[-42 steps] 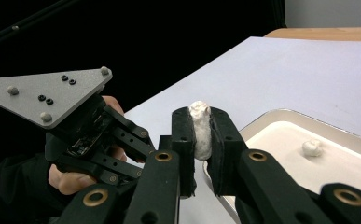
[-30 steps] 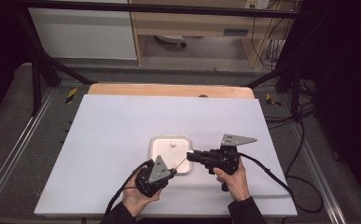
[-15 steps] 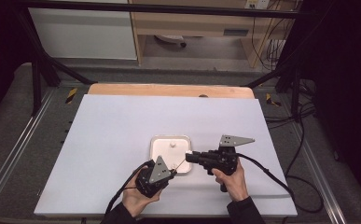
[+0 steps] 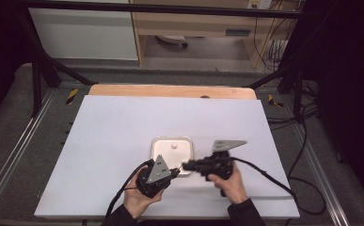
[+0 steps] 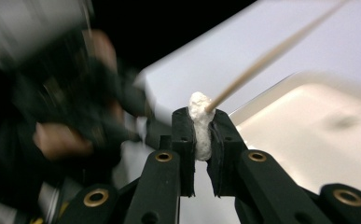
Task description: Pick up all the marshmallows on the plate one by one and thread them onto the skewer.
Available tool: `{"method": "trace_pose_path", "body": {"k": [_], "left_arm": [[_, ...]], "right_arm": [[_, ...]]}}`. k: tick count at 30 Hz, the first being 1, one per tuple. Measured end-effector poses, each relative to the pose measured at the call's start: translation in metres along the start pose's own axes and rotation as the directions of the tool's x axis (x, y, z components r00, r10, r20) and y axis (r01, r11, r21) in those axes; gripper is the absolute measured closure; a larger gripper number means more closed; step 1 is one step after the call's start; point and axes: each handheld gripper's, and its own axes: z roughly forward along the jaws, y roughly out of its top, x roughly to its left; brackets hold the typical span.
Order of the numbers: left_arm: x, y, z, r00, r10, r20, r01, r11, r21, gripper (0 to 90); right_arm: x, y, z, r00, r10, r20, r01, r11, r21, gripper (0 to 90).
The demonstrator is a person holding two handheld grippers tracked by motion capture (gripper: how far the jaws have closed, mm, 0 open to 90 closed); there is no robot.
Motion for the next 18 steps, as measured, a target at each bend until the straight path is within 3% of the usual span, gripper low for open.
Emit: {"method": "trace_pose_path", "body": {"k": [1,3,5,7,9,13,18], "left_arm": [[0.005,-0.004,-0.002,0.9951,-0.085,0.051,0.087,0.9952,-0.045,89.5],[0.007,-0.001,-0.011,0.9976,-0.06,0.033,0.062,0.9967,-0.052,89.5],[0.008,-0.001,-0.01,0.996,-0.075,0.048,0.078,0.9955,-0.054,89.5],[0.006,-0.003,-0.007,0.9965,-0.068,0.049,0.07,0.9968,-0.04,89.5],[0.008,-0.004,-0.005,0.9942,-0.088,0.062,0.09,0.9952,-0.039,89.5],[0.013,-0.006,-0.005,0.9929,-0.106,0.053,0.108,0.9936,-0.032,89.4],[0.016,-0.01,-0.003,0.9892,-0.133,0.061,0.135,0.9905,-0.024,89.4]], "right_arm": [[0.002,0.003,0.003,0.9995,-0.014,0.027,0.014,1.0,0.0,82.4],[0.004,0.009,0.002,1.0,-0.003,-0.006,0.003,1.0,-0.018,81.9],[0.004,0.01,0.003,0.9996,0.01,-0.026,-0.011,0.999,-0.049,81.3],[0.005,0.009,0.002,1.0,0.001,-0.008,-0.001,0.999,-0.041,80.1],[0.006,0.007,0.002,0.9997,-0.015,0.017,0.015,0.999,-0.035,76.6],[0.007,0.01,-0.001,0.9991,-0.02,0.036,0.023,0.997,-0.076,64.1],[0.006,0.011,-0.004,0.9929,-0.038,0.113,0.05,0.993,-0.106,38.3]]}}
